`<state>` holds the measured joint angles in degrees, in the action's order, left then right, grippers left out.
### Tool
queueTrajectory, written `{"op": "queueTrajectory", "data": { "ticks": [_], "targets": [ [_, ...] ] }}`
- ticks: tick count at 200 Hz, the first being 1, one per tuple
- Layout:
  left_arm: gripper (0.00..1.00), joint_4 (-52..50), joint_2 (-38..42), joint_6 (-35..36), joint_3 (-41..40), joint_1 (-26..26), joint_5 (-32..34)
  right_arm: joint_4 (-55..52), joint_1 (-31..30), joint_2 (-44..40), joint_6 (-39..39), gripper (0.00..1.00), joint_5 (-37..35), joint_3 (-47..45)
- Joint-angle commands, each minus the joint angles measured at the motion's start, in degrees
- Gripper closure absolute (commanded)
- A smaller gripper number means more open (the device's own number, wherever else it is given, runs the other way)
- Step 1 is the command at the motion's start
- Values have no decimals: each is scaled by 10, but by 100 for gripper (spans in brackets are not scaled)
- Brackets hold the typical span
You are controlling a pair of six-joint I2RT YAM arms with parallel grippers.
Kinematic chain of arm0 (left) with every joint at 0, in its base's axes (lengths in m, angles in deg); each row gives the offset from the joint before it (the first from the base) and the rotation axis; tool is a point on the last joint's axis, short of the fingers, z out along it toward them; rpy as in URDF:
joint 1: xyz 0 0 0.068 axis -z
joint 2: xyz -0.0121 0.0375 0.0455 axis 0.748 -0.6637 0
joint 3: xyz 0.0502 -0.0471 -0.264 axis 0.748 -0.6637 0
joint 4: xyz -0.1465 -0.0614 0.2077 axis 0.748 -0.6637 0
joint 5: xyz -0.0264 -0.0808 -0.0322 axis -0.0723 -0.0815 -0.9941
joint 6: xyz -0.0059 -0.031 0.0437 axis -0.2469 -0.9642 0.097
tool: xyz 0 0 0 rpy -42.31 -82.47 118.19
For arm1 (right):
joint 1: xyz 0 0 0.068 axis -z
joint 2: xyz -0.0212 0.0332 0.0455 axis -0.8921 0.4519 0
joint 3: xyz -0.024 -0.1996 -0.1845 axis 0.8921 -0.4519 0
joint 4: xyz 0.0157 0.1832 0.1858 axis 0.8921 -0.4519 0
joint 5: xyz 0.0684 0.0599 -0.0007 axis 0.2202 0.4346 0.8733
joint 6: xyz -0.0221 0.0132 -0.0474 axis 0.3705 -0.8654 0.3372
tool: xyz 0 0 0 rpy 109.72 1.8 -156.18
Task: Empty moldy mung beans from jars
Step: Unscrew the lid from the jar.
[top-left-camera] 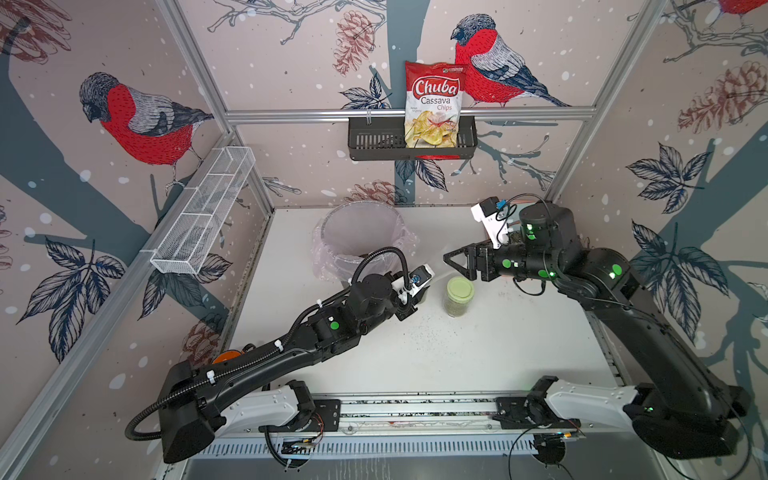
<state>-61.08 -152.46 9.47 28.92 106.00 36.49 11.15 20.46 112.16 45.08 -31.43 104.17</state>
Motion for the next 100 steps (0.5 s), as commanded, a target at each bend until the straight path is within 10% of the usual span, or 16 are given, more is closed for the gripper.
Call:
{"op": "queueTrajectory", "data": {
  "ticks": [1,100],
  "targets": [
    [76,40,5,1,4,0,0,3,3,-5,1,27,-20,-2],
    [76,42,-2,5,7,-2,15,-7,3,-19,-1,28,-3,-16]
  ]
}}
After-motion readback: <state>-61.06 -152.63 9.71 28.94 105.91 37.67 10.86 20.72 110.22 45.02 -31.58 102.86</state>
